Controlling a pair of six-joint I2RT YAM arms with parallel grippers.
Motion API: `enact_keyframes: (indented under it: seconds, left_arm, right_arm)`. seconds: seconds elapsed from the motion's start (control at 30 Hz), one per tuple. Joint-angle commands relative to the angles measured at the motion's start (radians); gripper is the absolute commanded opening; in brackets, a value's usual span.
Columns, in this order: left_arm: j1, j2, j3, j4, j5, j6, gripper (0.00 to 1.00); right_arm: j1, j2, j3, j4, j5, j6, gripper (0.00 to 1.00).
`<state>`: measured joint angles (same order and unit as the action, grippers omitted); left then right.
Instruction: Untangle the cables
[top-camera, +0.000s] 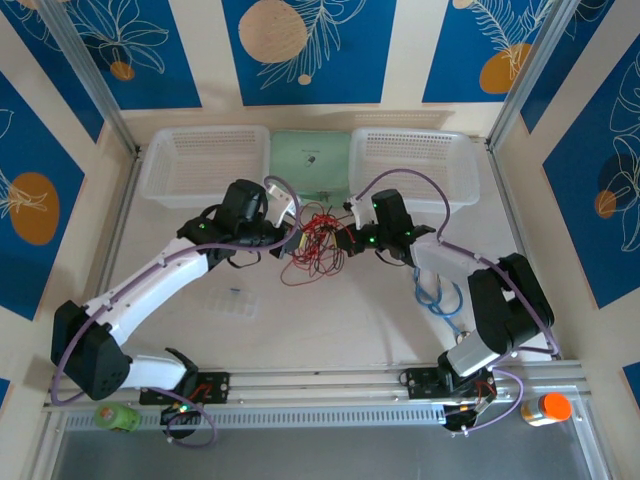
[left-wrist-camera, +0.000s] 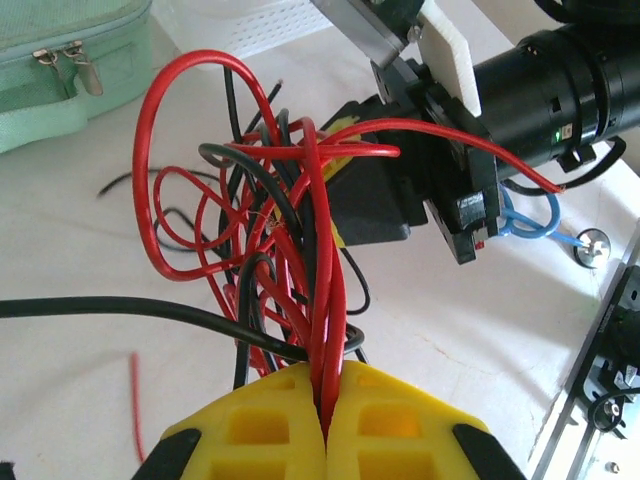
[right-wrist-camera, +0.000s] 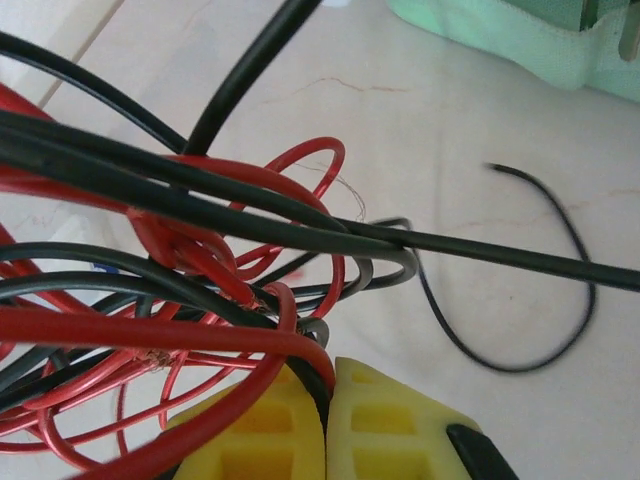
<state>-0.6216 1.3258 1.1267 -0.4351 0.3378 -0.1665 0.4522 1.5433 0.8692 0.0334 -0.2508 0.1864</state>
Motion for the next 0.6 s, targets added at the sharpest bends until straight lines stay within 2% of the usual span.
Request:
enact_keyframes:
  seconds: [0.0,0.13,0.27,0.43,0.57]
  left_arm:
    - [-0.004,0.024,0.009,-0.013,-0.106,-0.004,0.01]
    - [0.002,0.076,0.020,-0.086,-0.399,-0.034,0.02]
    - [0.005,0.133,-0.003,-0.098,-0.627,-0.077,0.04]
    - [0.007,0.215,-0.034,-0.059,-0.741,-0.126,0.05]
    - [0.018,0.291,-0.053,-0.039,-0.822,-0.182,0.05]
  right_arm:
    - [0.004,-0.024,-0.002,-0.098,0.086,0.060,0.00]
    - [0.030,-0.093,0.033,-0.373,0.186,0.106,0.00]
    - [0.039,-0.135,0.074,-0.630,0.177,0.151,0.00]
    - [0.036,-0.130,0.104,-0.795,0.166,0.190,0.00]
    - [0.022,-0.075,0.117,-0.828,0.244,0.237,0.00]
